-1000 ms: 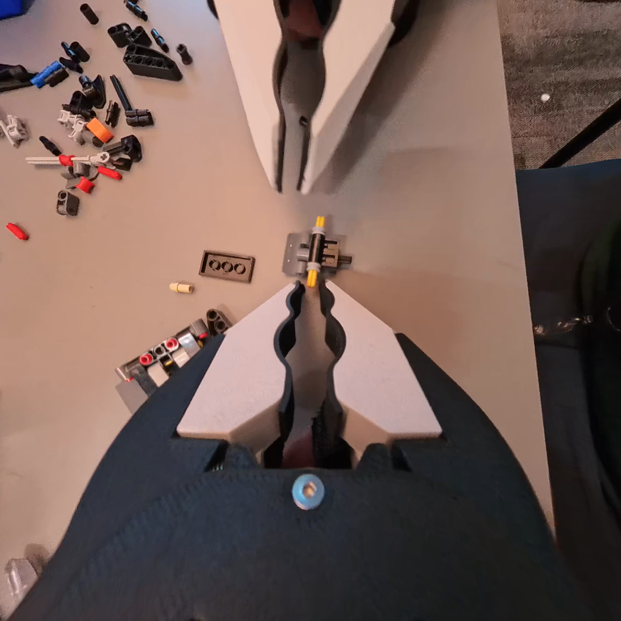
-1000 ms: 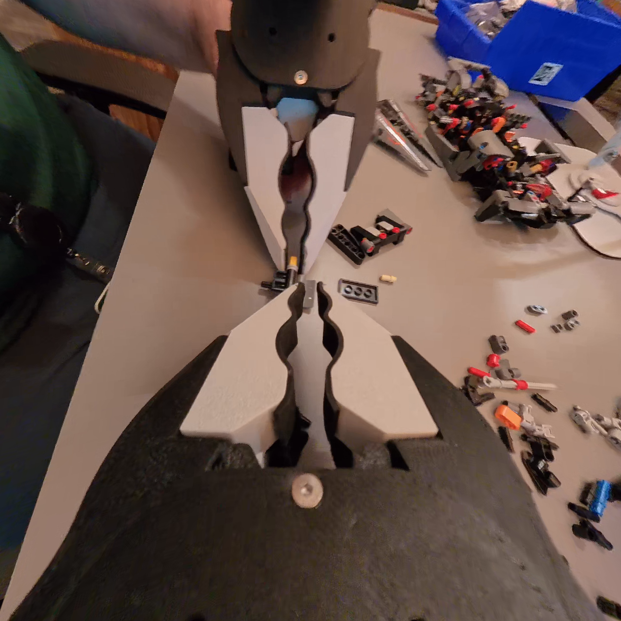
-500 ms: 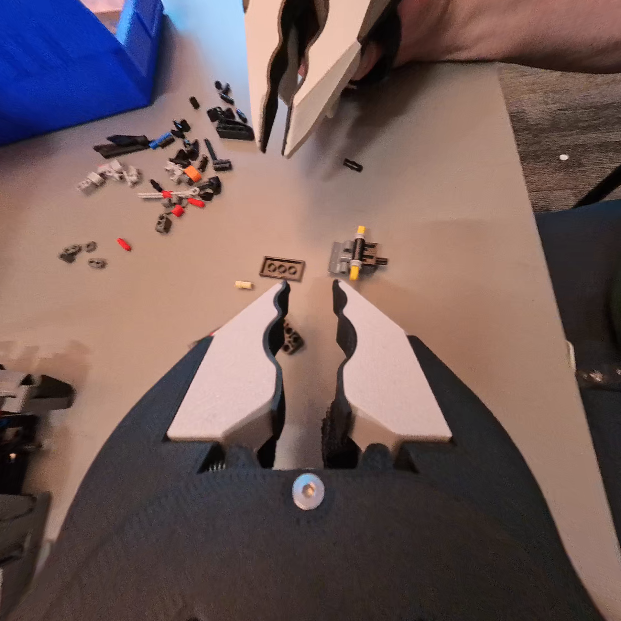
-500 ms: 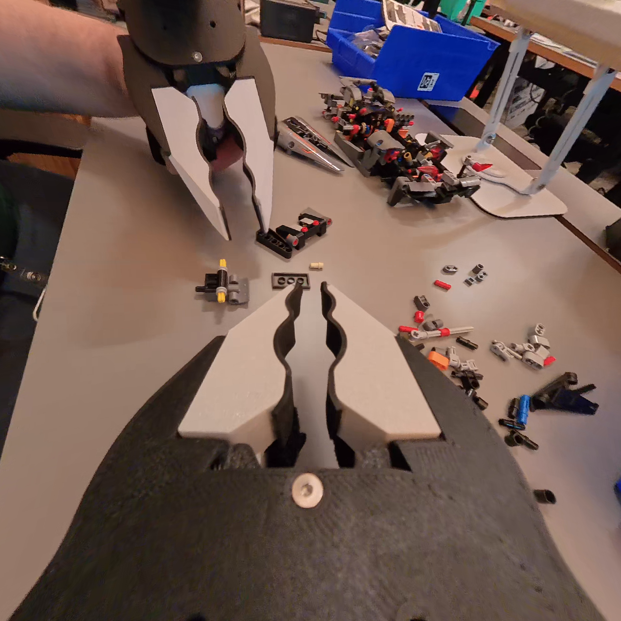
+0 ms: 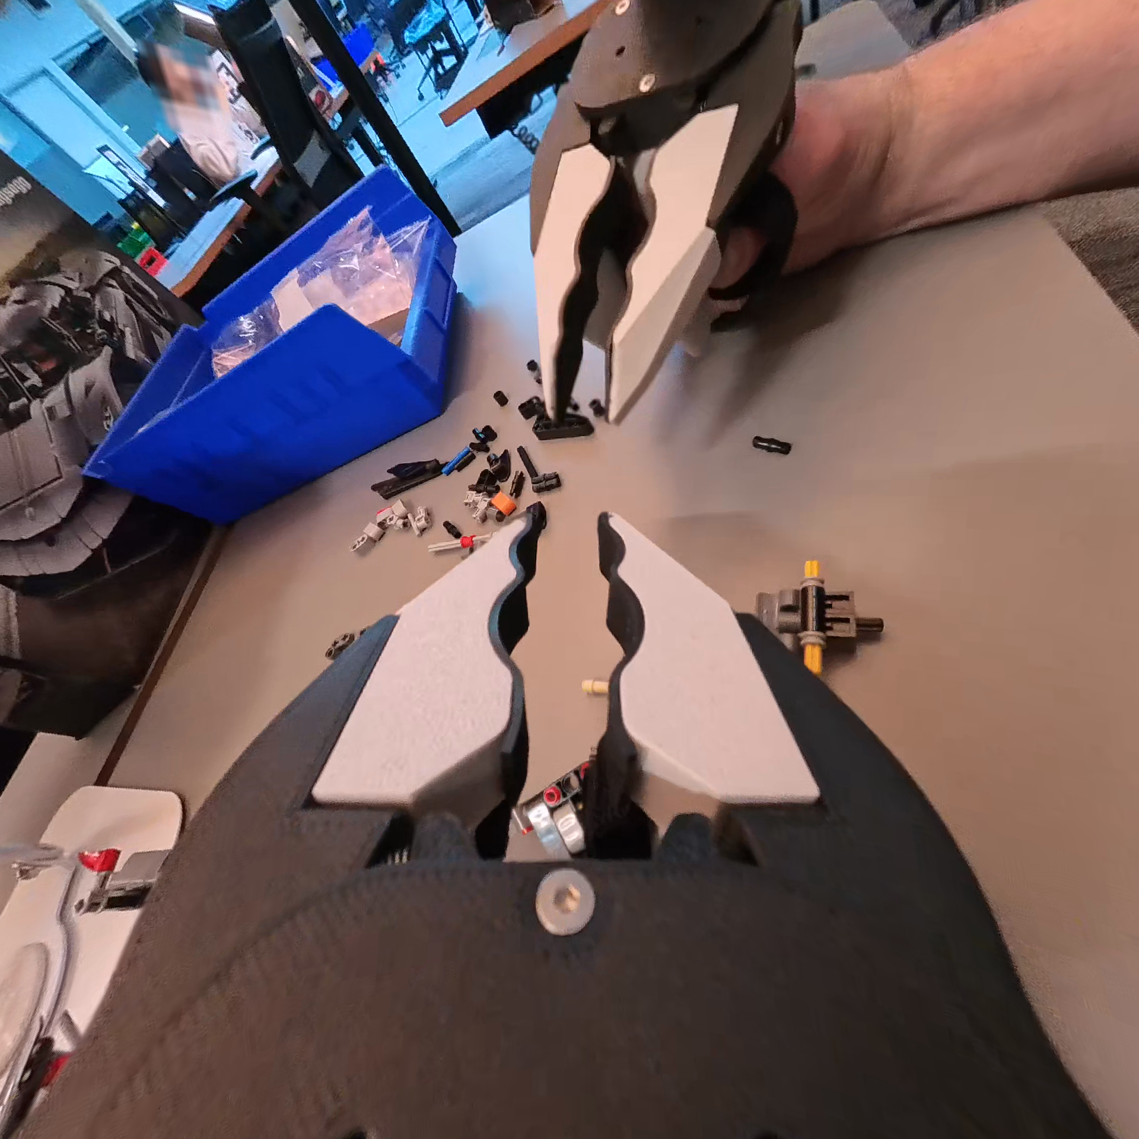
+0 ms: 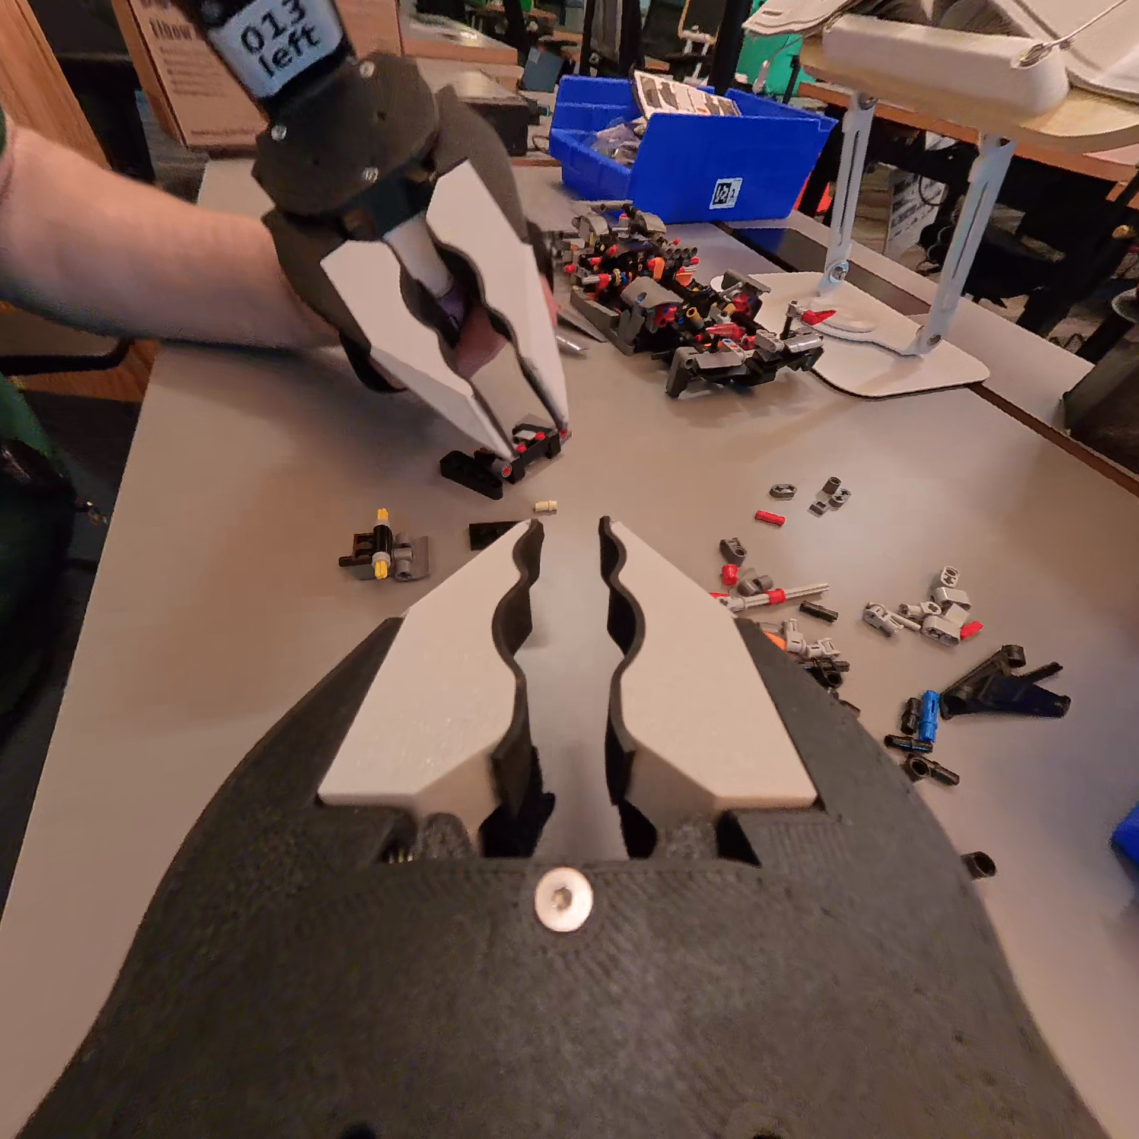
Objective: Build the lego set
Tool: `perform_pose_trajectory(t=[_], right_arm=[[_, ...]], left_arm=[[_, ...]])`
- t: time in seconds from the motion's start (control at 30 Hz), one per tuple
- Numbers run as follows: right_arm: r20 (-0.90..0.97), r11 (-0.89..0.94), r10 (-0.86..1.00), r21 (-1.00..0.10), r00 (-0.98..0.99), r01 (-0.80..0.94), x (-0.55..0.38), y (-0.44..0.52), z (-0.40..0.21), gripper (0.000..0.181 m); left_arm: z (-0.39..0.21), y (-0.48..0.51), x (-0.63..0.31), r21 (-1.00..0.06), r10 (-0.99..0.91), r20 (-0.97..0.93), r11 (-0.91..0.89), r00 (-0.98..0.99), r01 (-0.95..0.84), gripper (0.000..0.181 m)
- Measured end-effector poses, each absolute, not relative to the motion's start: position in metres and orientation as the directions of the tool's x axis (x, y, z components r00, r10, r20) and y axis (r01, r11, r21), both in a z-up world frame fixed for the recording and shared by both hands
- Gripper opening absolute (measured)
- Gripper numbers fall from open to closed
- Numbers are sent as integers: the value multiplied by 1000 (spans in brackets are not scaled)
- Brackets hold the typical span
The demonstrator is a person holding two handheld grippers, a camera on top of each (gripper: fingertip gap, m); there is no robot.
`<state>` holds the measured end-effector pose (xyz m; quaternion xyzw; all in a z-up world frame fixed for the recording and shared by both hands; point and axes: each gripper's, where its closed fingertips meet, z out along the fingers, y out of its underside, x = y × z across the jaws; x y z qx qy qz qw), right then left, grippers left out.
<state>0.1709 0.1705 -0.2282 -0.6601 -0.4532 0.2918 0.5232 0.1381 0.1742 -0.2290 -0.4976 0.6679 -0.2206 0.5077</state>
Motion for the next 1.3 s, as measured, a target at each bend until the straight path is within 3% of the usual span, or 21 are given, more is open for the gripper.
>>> perform_pose_trajectory(t=[0.13,0.7,0.83,1.03,1.3], right_arm=[[60,-63,887,-967,458,248,177,177,-223,20],[22,-176,779,-951,626,253,158,160,-228,27],[113,-124,701,-953,704,277,162,157,-228,22],[303,-107,638,-876,708,471,160,162,-248,24],[275,-136,629,-882,727,452,165,166,-249,31]], left_arm=[[-222,186,134,-859,-923,-377,317,78,-401,22],[-223,202,131,-880,-919,-358,273,165,-389,19],[-224,202,132,-878,-917,-363,278,164,-389,18],[-226,205,132,-880,-918,-357,269,172,-392,18],[-228,210,134,-886,-922,-339,247,185,-391,18]])
